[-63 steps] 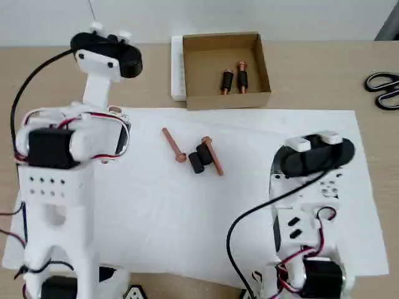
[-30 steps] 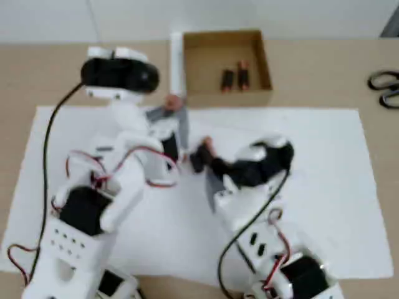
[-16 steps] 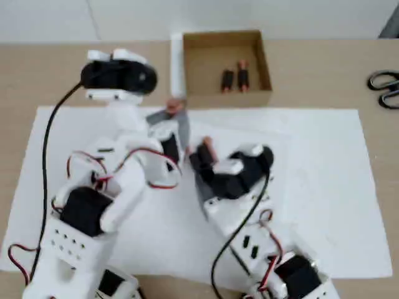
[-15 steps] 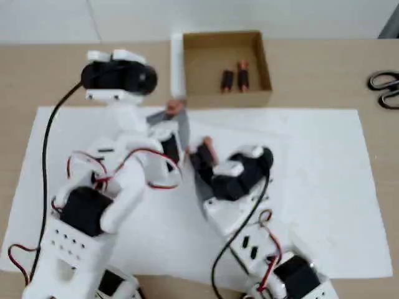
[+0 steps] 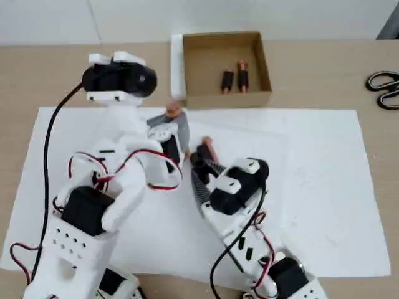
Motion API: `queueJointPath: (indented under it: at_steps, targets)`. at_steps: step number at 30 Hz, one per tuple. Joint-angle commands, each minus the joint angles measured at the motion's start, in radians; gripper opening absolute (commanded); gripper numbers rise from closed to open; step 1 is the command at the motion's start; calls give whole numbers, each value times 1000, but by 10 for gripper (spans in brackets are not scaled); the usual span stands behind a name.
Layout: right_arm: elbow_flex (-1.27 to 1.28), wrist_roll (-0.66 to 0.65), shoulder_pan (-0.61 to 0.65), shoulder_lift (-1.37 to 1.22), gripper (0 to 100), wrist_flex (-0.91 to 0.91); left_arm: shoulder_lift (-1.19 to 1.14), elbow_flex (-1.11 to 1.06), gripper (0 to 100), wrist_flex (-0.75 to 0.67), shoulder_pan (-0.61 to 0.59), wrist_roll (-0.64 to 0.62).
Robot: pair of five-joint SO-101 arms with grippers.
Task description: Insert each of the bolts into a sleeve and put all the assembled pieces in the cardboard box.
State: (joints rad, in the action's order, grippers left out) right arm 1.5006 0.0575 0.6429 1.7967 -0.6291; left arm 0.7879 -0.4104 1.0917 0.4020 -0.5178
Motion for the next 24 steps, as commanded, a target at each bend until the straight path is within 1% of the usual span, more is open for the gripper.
queueJointPath:
  at_steps: [1, 5, 8, 24]
  targets:
    - [-8, -6, 8, 16, 4, 28, 31, 5, 6, -3, 11, -8]
    - [-8, -6, 10, 16, 4, 28, 29, -16, 6, -9, 55, -2]
    - [-8, -6, 10, 16, 4, 24, 29, -48, 6, -48, 55, -2]
    - [-9, -6, 12, 16, 4, 22, 29, -62, 6, -69, 71, -5]
